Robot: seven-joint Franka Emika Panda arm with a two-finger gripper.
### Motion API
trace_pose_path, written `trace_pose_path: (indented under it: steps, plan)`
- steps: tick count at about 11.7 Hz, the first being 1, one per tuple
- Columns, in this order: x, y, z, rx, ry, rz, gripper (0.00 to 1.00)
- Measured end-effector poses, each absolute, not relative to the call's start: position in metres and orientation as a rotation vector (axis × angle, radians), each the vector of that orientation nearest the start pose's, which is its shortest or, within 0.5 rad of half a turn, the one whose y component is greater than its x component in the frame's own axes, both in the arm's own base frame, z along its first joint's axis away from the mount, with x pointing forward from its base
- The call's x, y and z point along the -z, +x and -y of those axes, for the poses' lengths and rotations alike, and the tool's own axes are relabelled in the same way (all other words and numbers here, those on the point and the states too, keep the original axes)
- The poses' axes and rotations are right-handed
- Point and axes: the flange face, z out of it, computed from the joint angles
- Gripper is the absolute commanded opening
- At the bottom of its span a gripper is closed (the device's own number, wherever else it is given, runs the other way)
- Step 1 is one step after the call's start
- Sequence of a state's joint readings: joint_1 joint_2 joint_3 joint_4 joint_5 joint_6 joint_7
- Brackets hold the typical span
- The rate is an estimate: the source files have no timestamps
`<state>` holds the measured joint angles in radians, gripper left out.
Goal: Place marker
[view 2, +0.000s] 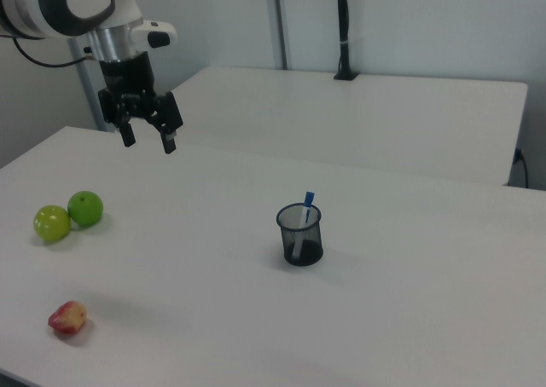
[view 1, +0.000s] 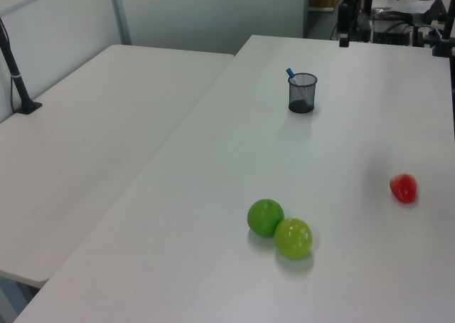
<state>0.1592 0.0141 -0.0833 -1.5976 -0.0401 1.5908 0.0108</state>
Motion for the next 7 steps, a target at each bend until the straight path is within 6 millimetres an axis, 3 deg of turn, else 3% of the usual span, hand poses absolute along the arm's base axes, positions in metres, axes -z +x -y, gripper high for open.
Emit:
trace_pose_path:
  steps: [3,7]
  plan:
    - [-0.611,0.554,-0.016,-0.039,-3.183,0.042,1.00]
    - [-0.610,0.554,-0.013,-0.041,-3.183,0.034,1.00]
